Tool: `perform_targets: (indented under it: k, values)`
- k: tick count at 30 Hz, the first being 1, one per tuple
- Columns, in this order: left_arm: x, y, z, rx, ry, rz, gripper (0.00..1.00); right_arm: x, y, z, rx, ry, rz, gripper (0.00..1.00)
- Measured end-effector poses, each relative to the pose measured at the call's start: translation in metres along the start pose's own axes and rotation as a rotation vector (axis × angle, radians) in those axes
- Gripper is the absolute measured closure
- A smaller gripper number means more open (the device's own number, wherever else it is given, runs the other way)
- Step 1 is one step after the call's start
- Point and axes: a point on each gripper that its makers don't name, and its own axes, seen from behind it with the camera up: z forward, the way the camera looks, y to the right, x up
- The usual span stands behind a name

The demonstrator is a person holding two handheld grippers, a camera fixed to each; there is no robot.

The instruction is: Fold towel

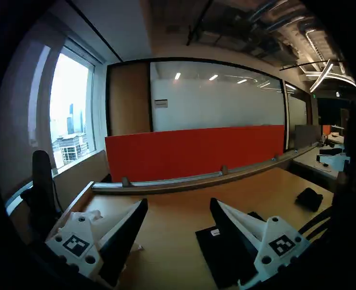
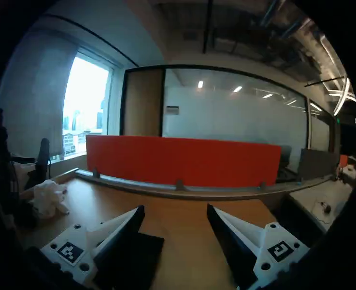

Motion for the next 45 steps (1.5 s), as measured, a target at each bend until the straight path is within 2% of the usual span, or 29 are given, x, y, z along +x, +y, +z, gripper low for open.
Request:
perform_targets:
  k: [6,17,38,45]
  values:
    - [-0.008,0.019,-0.005,-0.098,-0.057,0.035,0.04,-0.013,-0.017,-0.004,0.079,-0.076,-0.053,0.0]
    - [-0.038,0.038,-0.007,-0.178,-0.143,0.1,0.04,-0.041,-0.039,-0.006,0.186,-0.177,-0.114,0.0]
    - [-0.137,0.067,0.002,-0.26,-0.297,0.184,0.04,-0.127,-0.057,0.0,0.287,-0.335,-0.165,0.0]
    - [-0.173,0.076,0.007,-0.281,-0.35,0.193,0.04,-0.16,-0.062,0.001,0.314,-0.381,-0.169,0.0]
